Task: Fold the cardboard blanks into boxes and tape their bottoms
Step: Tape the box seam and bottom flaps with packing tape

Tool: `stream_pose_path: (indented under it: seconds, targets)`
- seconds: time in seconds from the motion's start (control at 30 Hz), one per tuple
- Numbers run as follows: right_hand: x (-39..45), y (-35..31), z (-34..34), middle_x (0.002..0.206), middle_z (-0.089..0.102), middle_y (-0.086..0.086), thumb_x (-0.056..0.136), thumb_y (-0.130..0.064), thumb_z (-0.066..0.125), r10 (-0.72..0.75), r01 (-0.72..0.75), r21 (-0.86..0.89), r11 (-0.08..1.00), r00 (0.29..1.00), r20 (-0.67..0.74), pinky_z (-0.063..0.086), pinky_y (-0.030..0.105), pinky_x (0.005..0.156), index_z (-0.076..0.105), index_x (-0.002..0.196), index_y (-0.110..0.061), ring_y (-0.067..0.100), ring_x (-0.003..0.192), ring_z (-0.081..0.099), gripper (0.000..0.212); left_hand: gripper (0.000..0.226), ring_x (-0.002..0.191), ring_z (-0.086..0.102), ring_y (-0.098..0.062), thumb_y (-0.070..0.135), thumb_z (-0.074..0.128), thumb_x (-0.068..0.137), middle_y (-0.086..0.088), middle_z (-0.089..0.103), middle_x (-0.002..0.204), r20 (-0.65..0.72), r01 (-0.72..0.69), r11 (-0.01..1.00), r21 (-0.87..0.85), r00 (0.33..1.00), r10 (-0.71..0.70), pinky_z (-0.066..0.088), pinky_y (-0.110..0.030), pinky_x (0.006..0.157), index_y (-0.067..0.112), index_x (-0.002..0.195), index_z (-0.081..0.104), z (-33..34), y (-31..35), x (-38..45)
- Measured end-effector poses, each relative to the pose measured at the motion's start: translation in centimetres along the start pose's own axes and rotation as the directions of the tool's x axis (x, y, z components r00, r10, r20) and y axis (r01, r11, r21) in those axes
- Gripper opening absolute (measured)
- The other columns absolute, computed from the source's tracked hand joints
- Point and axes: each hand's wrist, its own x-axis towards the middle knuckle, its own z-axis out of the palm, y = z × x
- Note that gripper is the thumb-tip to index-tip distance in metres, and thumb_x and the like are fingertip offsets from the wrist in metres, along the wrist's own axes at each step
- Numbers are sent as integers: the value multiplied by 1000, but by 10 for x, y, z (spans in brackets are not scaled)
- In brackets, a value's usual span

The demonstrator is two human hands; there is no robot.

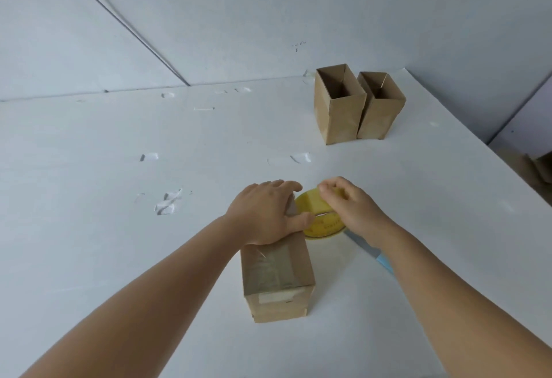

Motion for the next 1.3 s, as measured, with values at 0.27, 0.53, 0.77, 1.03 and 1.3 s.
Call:
stream_pose_path:
  seconds: [0.27, 0.53, 0.77, 1.03, 1.3]
  targets:
    - [10, 1, -7, 77, 62, -13, 85, -39, 62, -80, 75, -117, 990, 996, -36, 45, 28, 72, 65, 79, -27, 9, 78, 56, 14, 57, 124, 46, -11, 59, 47, 86, 13, 52, 133, -22, -1, 999, -37, 1000, 0, 31, -29, 101, 31, 135, 42, 2, -1, -1]
    - [7, -8, -17, 90, 55, -2, 91, -46, 49, -132, 96, -555, 826, 991, -24, 35, 33, 84, 57, 85, -28, 17, 87, 46, 20, 62, 122, 46, -13, 60, 50, 83, 14, 48, 135, 170, 64, 996, -64, 984, -53, 35, -31, 102, 31, 137, 39, -12, 5, 0]
    - [5, -11, -28, 82, 55, 1, 100, -30, 31, -289, 217, -668, 712, 957, 2, 33, 35, 78, 58, 88, -14, 22, 83, 47, 34, 48, 126, 46, -17, 47, 41, 97, 5, 51, 138, 342, 9, 1000, 7, 940, -11, 34, -28, 98, 32, 143, 38, -38, 35, 45]
    - [-6, -16, -33, 83, 52, -6, 100, -24, 28, -342, 240, -657, 714, 939, -28, 37, 39, 87, 44, 93, -19, 19, 79, 49, 18, 13, 73, 64, -5, 22, 67, 85, -1, 74, 88, 465, 63, 941, -331, 879, 105, 51, -23, 75, 32, 93, 69, -30, 38, 64]
    - [-27, -5, -35, 150, 32, -3, 89, -45, 57, -350, 223, -564, 795, 928, -126, 23, 32, 110, 24, 148, -20, 17, 135, 29, 72, 11, 59, 59, -1, 22, 70, 83, 9, 68, 66, 342, 119, 888, -445, 938, 46, 48, -17, 66, 26, 92, 74, -17, 29, 60]
